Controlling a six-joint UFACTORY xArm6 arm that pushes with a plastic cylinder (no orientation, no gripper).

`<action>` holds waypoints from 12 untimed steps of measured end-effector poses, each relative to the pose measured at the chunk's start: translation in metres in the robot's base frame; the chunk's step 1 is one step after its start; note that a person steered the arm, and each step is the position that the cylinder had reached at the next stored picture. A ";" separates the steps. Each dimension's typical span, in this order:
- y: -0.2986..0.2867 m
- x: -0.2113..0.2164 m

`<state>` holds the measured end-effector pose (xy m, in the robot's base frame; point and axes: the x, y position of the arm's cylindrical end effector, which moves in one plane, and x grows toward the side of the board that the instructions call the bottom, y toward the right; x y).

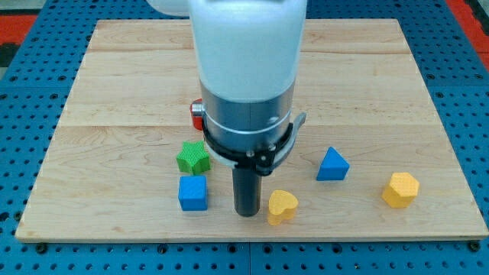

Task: Adjust the yellow heart to the bottom left of the blue triangle

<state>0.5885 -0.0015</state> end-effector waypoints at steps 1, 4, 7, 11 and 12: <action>0.008 0.014; 0.071 -0.001; 0.048 -0.044; 0.105 -0.060; 0.079 -0.057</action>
<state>0.5310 0.0774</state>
